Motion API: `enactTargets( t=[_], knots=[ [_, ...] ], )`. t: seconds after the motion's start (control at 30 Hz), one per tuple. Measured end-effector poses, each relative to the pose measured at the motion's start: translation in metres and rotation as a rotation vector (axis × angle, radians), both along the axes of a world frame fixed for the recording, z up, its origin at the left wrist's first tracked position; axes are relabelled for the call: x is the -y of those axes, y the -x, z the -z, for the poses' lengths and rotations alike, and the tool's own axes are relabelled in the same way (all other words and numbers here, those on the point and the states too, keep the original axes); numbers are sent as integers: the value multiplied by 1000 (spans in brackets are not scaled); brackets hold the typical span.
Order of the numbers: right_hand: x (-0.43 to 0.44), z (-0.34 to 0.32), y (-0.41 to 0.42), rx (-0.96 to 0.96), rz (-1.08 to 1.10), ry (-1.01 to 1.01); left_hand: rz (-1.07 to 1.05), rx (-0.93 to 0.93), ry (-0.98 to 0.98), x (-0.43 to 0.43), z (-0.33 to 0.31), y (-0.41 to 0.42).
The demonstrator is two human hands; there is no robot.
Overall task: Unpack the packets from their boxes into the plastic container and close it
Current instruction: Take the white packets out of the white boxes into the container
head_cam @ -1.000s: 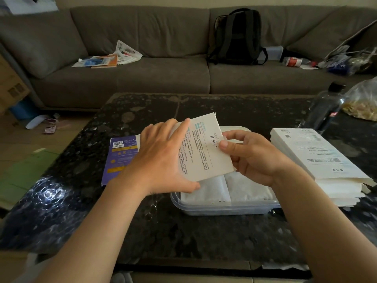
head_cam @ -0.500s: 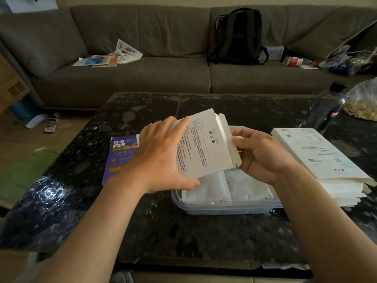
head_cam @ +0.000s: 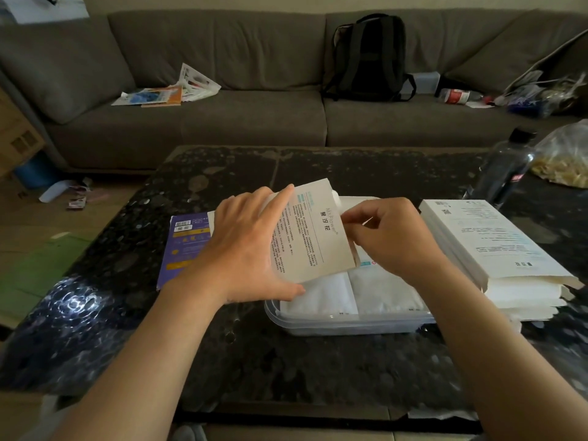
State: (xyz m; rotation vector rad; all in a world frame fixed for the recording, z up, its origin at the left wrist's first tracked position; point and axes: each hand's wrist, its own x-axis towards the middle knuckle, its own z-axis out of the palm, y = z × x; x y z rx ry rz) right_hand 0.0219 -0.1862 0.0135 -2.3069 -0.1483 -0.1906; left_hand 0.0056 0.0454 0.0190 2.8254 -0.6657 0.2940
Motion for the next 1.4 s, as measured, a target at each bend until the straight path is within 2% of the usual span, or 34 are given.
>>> enactTargets(
  t=[0.17, 0.4, 0.63, 0.73, 0.9, 1.0, 1.13, 1.4],
  knots=[
    [5, -2, 2, -233, -129, -272, 5, 53, -36, -3, 2, -1],
    [2, 4, 4, -207, -139, -277, 75, 99, -6, 0, 6, 3],
    [-7, 8, 5, -242, -245, -324, 82, 105, -30, 2, 2, 6],
    [-7, 10, 0, -218, -206, -250, 63, 108, -54, 0, 0, 6],
    [-7, 17, -8, -163, -65, 36, 34, 124, -134, 1, 1, 5],
    [-10, 16, -8, -159, -18, 78, 14, 122, -157, 3, 3, 4],
    [-11, 11, -4, -164, -19, -2, 4, 121, -157, 2, 4, 3],
    [-9, -1, 2, -240, 3, -286, -16, 98, -125, -1, 5, 0]
  ],
)
